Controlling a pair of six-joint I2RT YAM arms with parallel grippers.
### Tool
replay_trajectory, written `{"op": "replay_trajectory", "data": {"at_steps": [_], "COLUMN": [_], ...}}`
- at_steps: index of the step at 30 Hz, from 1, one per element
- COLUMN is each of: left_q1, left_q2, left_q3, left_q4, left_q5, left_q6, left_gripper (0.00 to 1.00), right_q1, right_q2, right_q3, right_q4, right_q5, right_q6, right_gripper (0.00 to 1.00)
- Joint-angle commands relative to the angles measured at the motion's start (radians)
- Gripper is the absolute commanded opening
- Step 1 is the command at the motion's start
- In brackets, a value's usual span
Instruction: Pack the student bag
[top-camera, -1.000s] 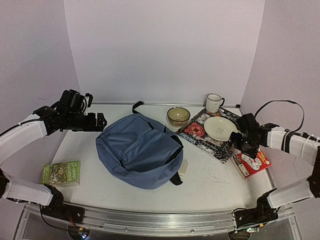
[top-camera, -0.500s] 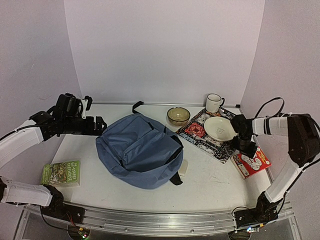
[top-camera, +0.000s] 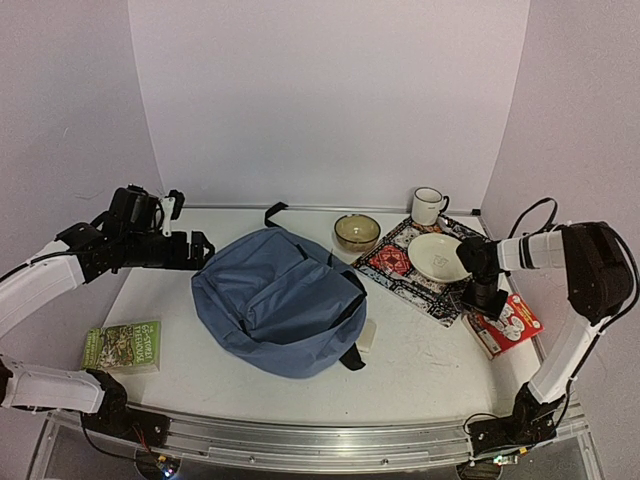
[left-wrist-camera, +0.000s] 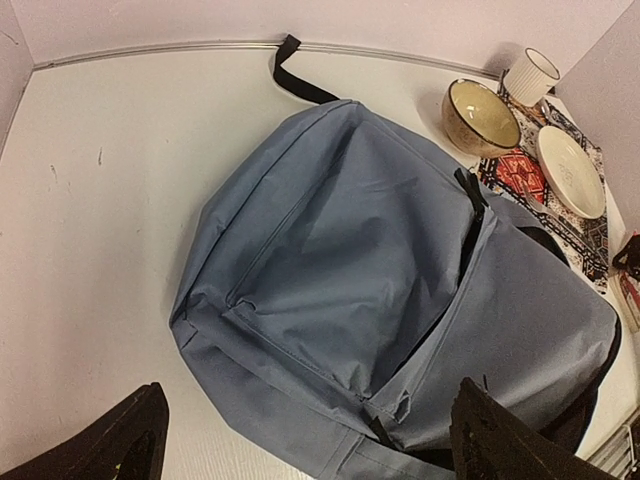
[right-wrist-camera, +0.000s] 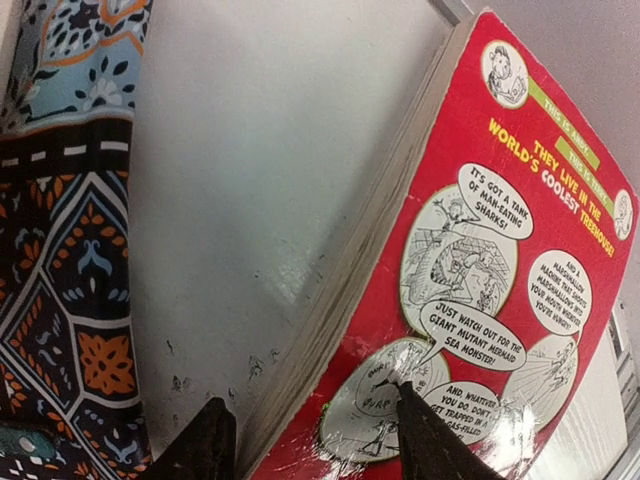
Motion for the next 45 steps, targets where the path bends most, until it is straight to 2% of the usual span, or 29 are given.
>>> {"op": "replay_trajectory", "data": {"at_steps": [1, 5, 8, 13, 20, 24, 29, 30, 32, 35, 38, 45], "left_q1": [0.000, 0.000, 0.000, 0.000, 0.000, 0.000, 0.000, 0.000, 0.000, 0.000, 0.000, 0.000], "left_q2": [-0.024, -0.023, -0.020, -0.015, -0.011, -0.008, -0.008, -0.008, -0.006, -0.008, -0.010, -0.012], "left_q3": [-0.006, -0.006, -0.005, 0.001, 0.002, 0.004, 0.004, 0.003, 0.000, -0.001, 0.002, -0.001], "left_q4": [0.047, 0.051, 0.054, 0.059, 0.065, 0.067, 0.068, 0.069, 0.070, 0.070, 0.071, 0.073], "left_q5": [0.020, 0.030, 0.031, 0.074, 0.091, 0.095, 0.095, 0.098, 0.104, 0.104, 0.104, 0.102], "left_q6": [0.012, 0.012, 0.010, 0.008, 0.002, 0.003, 0.000, -0.002, -0.002, -0.001, 0.000, 0.003], "left_gripper": [0.99, 0.99, 0.99, 0.99, 0.99, 0.99, 0.99, 0.99, 0.99, 0.99, 0.99, 0.99], "right_q1": [-0.009, -0.005, 0.007, 0.112, 0.429, 0.626, 0.764, 0.767, 0.752, 0.689, 0.597, 0.315], "right_q2": [-0.032, -0.068, -0.111, -0.167, -0.226, -0.176, -0.003, 0.003, -0.012, -0.089, -0.175, -0.338], "right_q3": [-0.069, -0.101, -0.136, -0.175, -0.165, -0.062, 0.185, 0.203, 0.203, 0.153, 0.087, -0.062], "right_q4": [-0.110, -0.108, -0.097, -0.092, -0.135, -0.145, -0.190, -0.213, -0.241, -0.249, -0.250, -0.210], "right_q5": [-0.039, -0.087, -0.126, -0.201, -0.247, -0.261, -0.245, -0.222, -0.165, -0.126, -0.100, -0.062], "right_q6": [0.015, 0.013, 0.009, 0.052, 0.272, 0.348, 0.314, 0.312, 0.300, 0.252, 0.194, 0.016], "right_gripper": [0.37, 0.11, 0.00, 0.00, 0.00, 0.00, 0.01, 0.07, 0.26, 0.47, 0.60, 0.81]}}
